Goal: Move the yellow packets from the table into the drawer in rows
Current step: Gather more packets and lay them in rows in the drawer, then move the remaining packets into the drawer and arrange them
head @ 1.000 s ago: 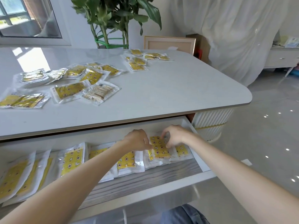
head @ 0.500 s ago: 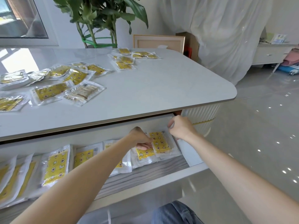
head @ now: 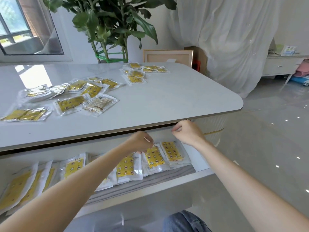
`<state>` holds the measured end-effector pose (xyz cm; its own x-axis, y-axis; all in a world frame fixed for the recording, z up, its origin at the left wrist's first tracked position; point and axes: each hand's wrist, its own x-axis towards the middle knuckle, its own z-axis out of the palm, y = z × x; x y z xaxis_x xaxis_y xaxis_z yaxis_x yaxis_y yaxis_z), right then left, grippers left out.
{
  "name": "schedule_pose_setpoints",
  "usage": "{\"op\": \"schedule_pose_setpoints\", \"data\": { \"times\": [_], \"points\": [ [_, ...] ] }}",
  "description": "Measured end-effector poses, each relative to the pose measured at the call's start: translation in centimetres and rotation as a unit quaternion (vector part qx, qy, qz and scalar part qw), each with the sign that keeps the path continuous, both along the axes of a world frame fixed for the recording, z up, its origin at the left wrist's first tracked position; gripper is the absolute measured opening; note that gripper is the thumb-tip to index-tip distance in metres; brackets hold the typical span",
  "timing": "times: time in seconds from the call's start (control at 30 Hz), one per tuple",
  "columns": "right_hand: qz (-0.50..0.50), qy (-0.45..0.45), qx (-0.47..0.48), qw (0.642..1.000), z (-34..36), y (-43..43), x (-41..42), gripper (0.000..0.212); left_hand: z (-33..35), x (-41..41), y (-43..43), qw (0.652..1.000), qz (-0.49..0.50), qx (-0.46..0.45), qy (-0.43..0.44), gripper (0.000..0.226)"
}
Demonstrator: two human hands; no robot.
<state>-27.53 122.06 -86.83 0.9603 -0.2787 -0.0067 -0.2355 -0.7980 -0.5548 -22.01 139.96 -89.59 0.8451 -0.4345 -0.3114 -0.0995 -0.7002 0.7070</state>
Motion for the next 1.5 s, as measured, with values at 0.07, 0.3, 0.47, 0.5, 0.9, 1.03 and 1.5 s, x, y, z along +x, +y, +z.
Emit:
{"op": "schedule_pose_setpoints", "data": {
  "times": [0.07, 0.3, 0.47, 0.5, 0.9, 1.03, 1.5],
  "points": [
    [0.009, -0.019, 0.026, 0.999, 1.1, 0.9, -0.5, 0.017, 1.6, -0.8, 1.6, 1.000, -0.004, -0.006, -0.029, 0.019],
    [0.033, -0.085, 0.093, 0.992, 5.4, 4.8, -0.8, 0.015, 6.5, -3.3, 7.3, 0.997, -0.030, -0.021, -0.069, 0.023],
    [0.063, -0.097, 0.120, 0.986, 7.1, 8.8, 0.9, 0.015, 9.4, -3.1, 11.4, 0.994, 0.021, -0.046, -0.095, 0.019],
    [0.068, -0.096, 0.122, 0.986, 7.3, 9.6, 1.4, 0.016, 9.8, -2.7, 12.2, 0.993, 0.035, -0.055, -0.094, 0.018],
    [0.207, -0.038, -0.064, 0.976, 7.5, 17.9, 9.0, 0.064, 9.5, 4.8, 21.9, 0.954, 0.217, -0.038, -0.205, 0.030],
    [0.253, -0.005, -0.203, 0.946, 7.0, 19.2, 12.1, 0.078, 9.1, 7.4, 22.2, 0.947, 0.200, 0.041, -0.247, 0.040],
    [0.340, 0.064, -0.308, 0.886, 8.1, 19.2, 14.1, 0.057, 7.6, 13.0, 22.1, 0.961, 0.185, 0.121, -0.164, 0.084]
  ]
}}
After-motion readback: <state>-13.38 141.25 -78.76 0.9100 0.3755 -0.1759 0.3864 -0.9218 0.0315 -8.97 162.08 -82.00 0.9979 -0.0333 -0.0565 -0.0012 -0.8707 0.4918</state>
